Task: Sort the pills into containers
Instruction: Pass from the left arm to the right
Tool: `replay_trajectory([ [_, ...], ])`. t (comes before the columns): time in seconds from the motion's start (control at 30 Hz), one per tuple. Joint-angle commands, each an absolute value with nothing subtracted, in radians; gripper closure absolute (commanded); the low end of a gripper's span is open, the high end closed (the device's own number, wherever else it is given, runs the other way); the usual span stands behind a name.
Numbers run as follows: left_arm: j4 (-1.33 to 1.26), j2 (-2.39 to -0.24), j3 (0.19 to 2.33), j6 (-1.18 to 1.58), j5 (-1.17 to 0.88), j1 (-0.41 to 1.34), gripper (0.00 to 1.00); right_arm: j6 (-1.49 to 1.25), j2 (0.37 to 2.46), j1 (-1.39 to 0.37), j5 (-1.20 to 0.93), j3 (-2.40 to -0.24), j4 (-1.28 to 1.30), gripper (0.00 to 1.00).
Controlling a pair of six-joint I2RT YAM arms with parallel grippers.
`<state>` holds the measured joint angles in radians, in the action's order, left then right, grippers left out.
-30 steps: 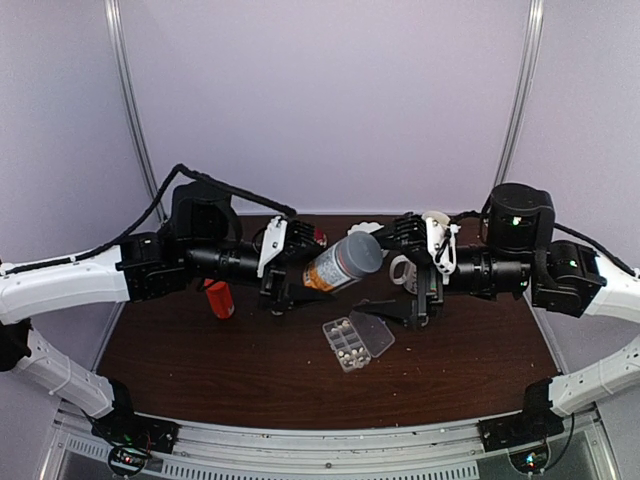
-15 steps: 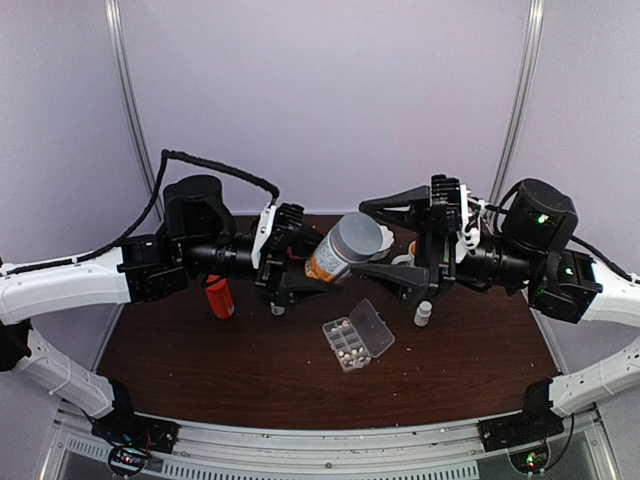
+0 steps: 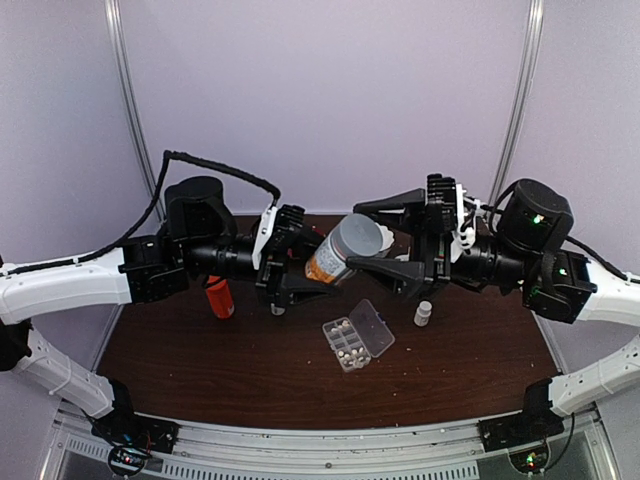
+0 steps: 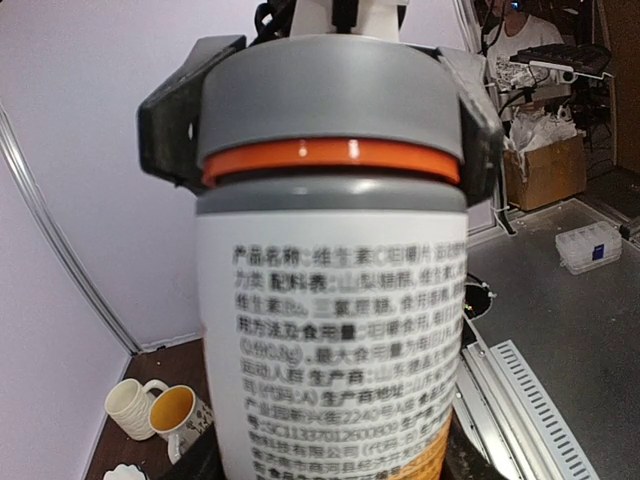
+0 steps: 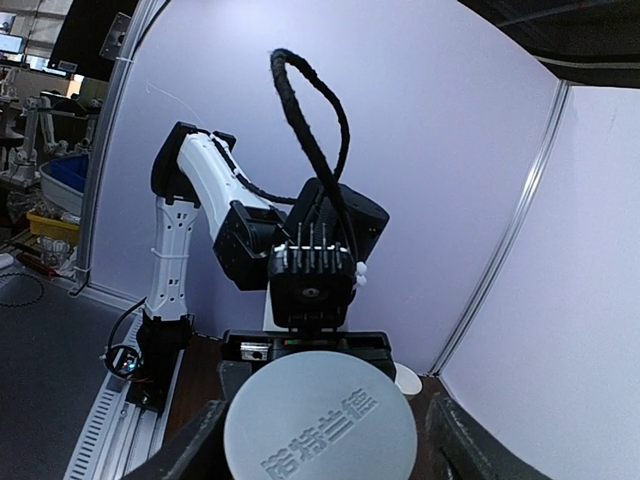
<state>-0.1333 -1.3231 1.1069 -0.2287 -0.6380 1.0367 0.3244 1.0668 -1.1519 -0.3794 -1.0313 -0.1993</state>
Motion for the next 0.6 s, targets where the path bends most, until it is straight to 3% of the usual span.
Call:
replay_trajectory([
  [0.0, -0.197, -1.324, 1.106, -0.221, -0.659, 1.037, 1.0, 0.308, 1.077, -1.157, -0.395, -1.051, -0.222, 0.42],
  [0.3, -0.204, -1.323, 1.098, -0.223, -0.609, 1.038, 1.0, 0.256, 1.086, -1.157, -0.358, -1.04, -0.261, 0.73],
  [0.57, -0.215, -1.301, 1.097, -0.21, -0.395, 1.038, 1.0, 0.179, 1.121, -1.171, -0.152, -1.002, -0.353, 0.77],
])
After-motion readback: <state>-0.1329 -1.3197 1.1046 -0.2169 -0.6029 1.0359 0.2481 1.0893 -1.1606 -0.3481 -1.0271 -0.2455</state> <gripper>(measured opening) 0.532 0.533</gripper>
